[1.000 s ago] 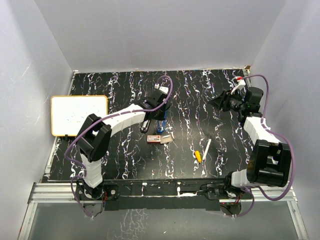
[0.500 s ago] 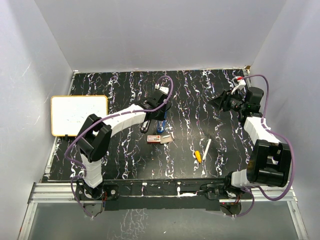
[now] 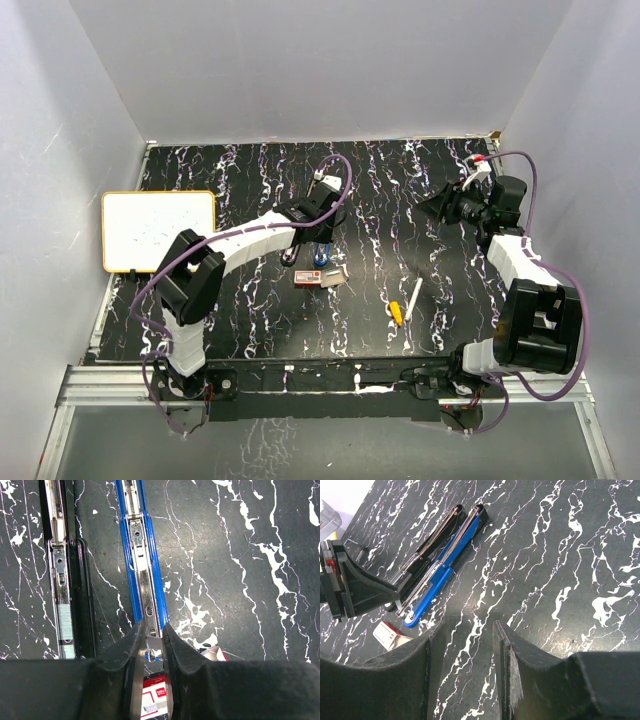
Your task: Load the staples into the stapler
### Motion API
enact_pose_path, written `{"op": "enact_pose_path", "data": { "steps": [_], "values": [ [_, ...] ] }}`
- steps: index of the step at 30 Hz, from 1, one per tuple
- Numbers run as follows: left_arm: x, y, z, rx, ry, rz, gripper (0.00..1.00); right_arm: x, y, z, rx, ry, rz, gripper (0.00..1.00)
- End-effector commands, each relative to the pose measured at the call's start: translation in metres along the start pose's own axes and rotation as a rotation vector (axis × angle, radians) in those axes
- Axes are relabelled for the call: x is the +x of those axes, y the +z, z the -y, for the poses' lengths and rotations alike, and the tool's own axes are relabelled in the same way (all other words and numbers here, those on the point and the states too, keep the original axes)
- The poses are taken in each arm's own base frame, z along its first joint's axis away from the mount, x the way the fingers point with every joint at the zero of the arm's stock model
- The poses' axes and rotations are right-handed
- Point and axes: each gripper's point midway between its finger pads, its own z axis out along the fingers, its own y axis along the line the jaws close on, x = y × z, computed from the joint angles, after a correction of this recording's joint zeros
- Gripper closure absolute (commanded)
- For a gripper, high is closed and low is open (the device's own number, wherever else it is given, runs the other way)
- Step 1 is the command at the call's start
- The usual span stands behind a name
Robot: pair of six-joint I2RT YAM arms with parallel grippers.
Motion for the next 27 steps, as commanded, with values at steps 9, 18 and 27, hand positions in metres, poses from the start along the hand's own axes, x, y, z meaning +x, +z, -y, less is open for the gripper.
{"op": "enact_pose_path", "data": {
  "steps": [9, 18, 27],
  "values": [
    [0.0014, -0.0007, -0.0030, -0.030, 0.022, 0.000, 1.00, -0.0217, -0.0054, -0.0074, -0.016, -0.070, 0.065, 0.55],
    [0.0048, 0.0023, -0.0039, -0.040, 0.022, -0.008, 1.00, -0.0224, -0.0060, -0.0077, -0.016, -0.070, 0.068, 0.55],
    [0.0070, 0.0049, -0.0046, -0.046, 0.017, -0.012, 1.00, -0.0233, -0.0072, -0.0078, -0.016, -0.073, 0.072, 0.55]
  ]
}}
